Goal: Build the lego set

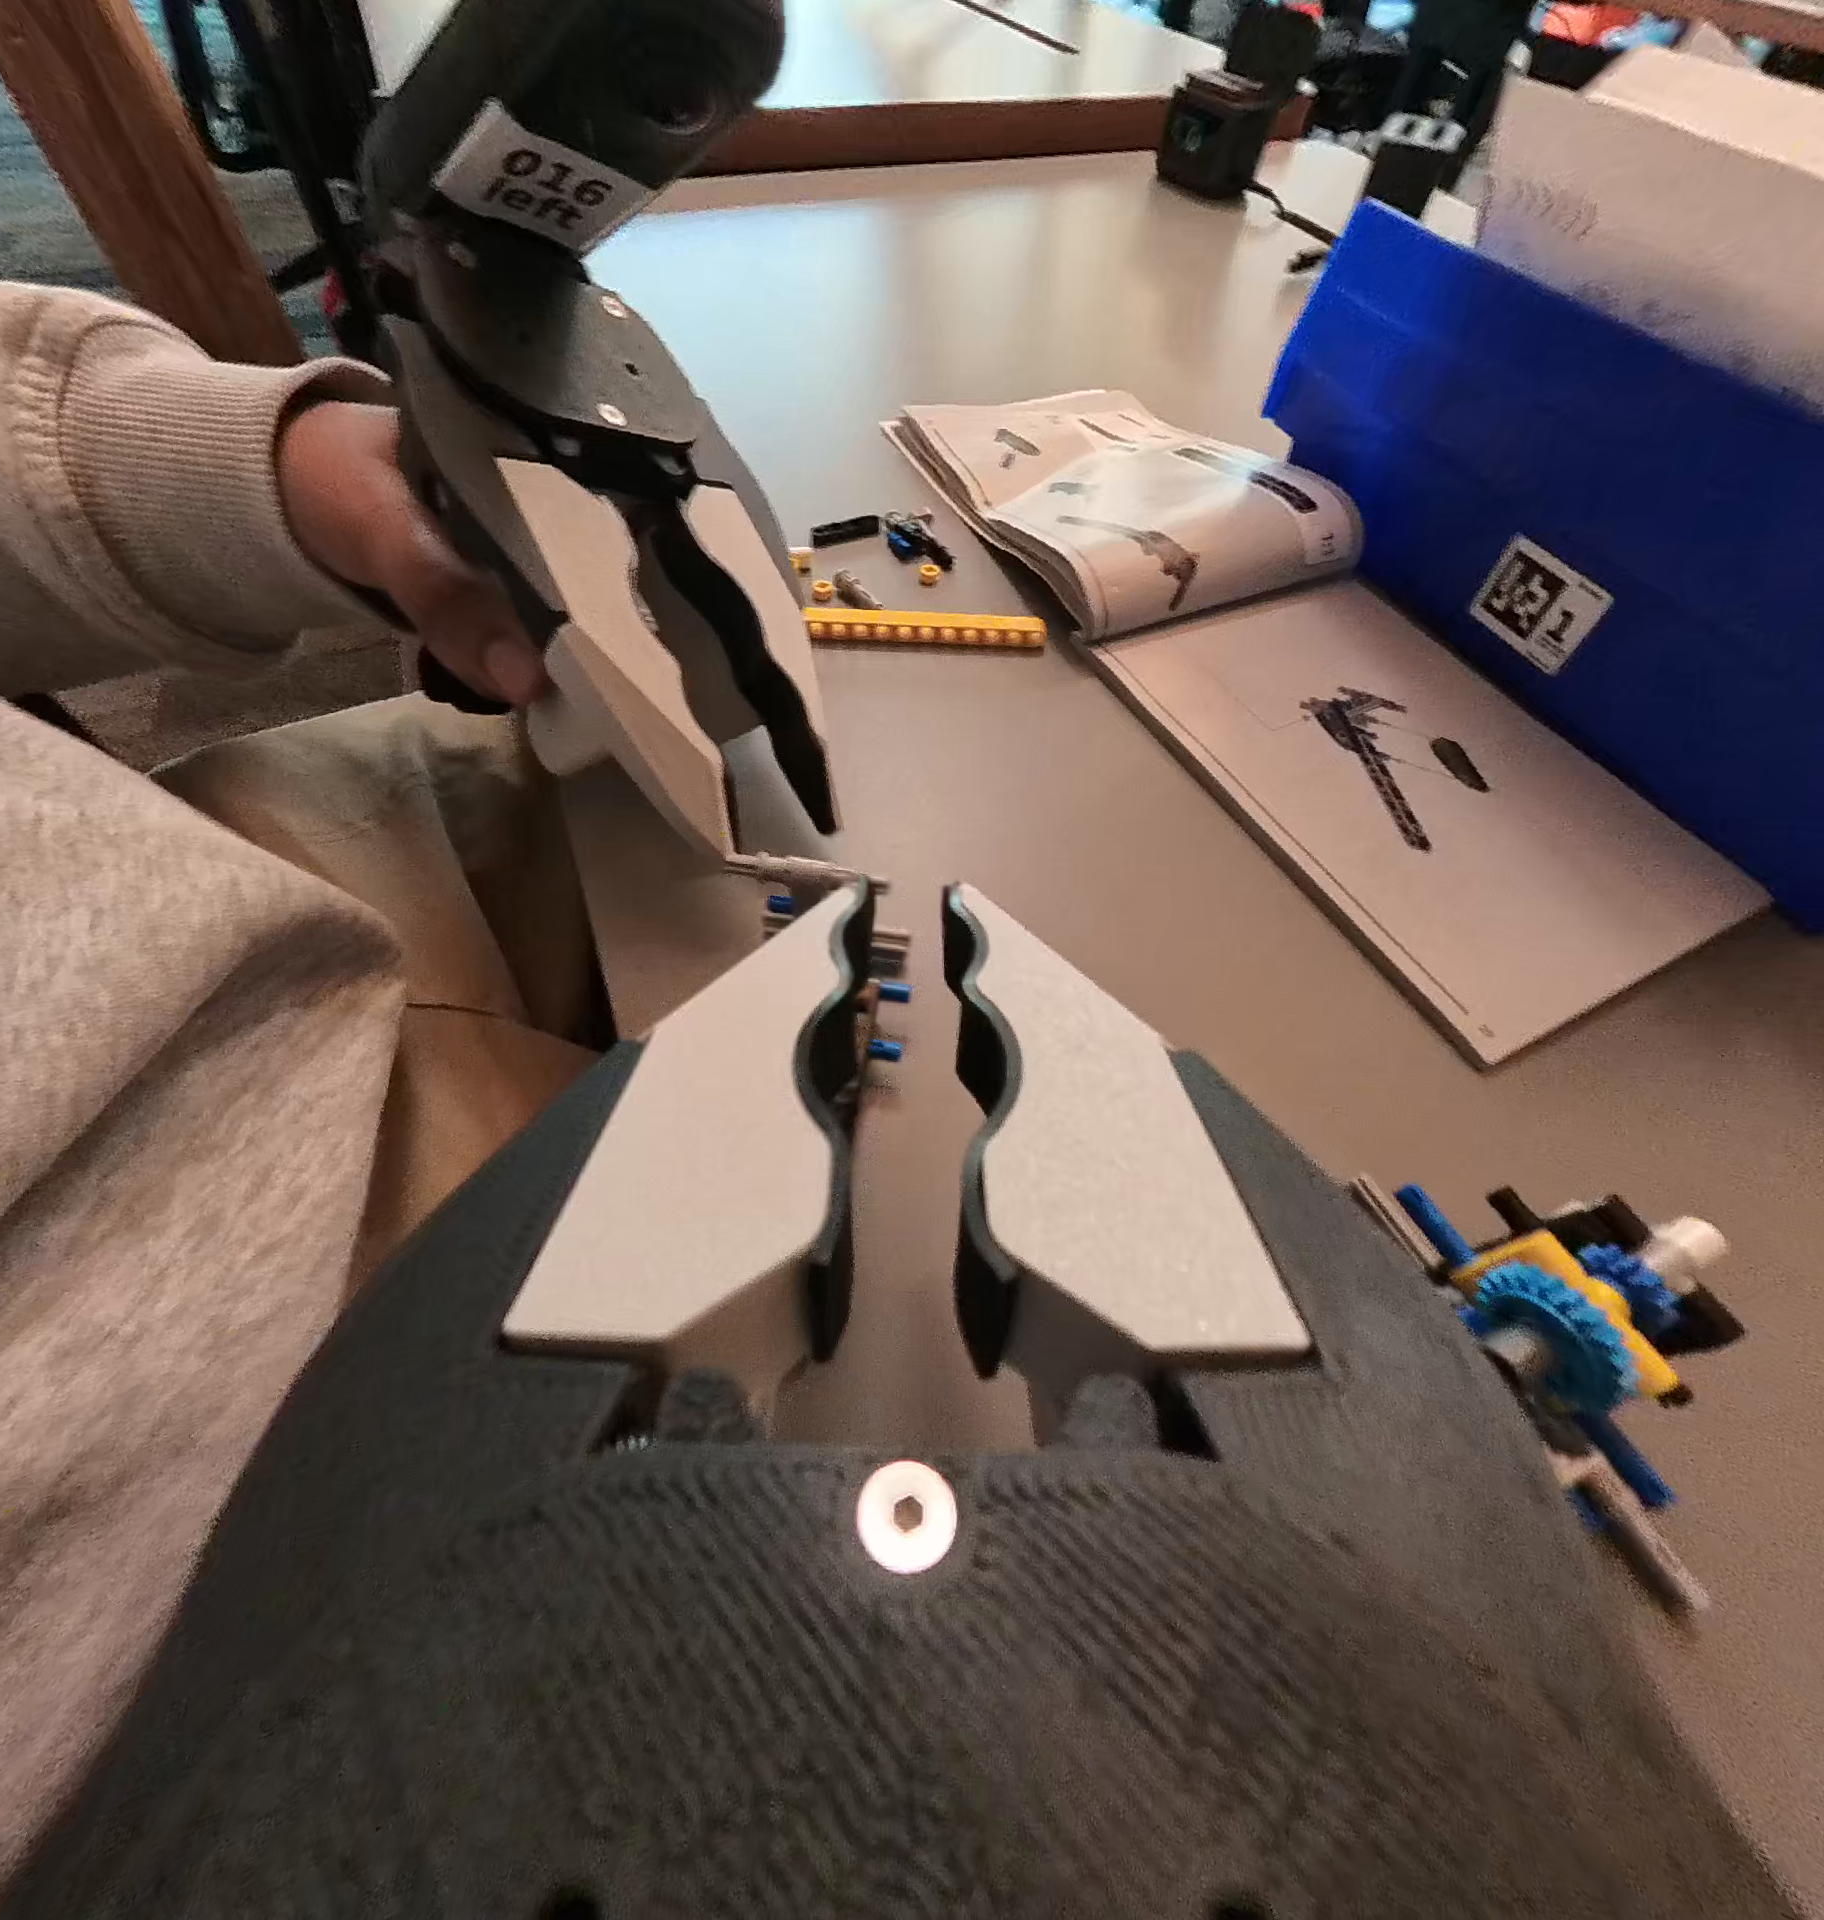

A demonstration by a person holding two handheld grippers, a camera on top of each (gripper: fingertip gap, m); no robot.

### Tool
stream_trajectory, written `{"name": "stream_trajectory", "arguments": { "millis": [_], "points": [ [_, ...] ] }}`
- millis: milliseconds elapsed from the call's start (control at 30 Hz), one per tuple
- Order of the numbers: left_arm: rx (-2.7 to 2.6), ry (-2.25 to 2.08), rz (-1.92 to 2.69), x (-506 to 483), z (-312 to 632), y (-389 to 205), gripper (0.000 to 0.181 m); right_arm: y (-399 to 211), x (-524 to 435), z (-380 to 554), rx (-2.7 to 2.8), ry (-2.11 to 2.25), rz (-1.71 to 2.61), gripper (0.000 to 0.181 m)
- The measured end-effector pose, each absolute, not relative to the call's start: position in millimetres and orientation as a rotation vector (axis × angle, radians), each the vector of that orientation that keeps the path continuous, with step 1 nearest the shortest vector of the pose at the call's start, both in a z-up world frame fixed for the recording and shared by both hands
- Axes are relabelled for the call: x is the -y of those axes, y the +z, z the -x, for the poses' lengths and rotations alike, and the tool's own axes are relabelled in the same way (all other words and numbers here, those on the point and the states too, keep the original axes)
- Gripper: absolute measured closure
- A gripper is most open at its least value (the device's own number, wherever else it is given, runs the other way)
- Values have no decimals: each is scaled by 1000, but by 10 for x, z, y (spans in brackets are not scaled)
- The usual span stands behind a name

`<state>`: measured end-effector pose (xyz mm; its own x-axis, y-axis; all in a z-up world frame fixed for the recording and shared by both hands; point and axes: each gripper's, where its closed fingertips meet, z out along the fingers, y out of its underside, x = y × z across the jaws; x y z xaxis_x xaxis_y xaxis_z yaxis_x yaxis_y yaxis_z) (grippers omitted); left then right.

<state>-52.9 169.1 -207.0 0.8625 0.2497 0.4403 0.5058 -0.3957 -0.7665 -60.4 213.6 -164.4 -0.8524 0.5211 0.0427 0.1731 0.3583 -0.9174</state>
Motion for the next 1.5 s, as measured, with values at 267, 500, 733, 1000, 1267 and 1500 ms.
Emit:
{"name": "stream_trajectory", "arguments": {
  "millis": [267,500,733,1000,1267,1500],
  "points": [
    [548,-317,2019,-1697,512,-2105,154,-1629,-2253,673,2281,1554,760,175],
    [556,-329,2023,-1696,513,-2120,156,-1688,-2242,670,2310,1536,769,174],
    [564,-339,2018,-1693,517,-2120,157,-1677,-2243,681,2297,1556,778,174],
    [572,-351,2013,-1690,521,-2119,158,-1687,-2230,690,2298,1587,793,174],
    [580,-361,2008,-1689,527,-2119,159,-1695,-2229,704,2296,1604,806,174],
    [586,-366,2006,-1688,532,-2119,159,-1690,-2233,715,2289,1614,813,174]
  ]
}}
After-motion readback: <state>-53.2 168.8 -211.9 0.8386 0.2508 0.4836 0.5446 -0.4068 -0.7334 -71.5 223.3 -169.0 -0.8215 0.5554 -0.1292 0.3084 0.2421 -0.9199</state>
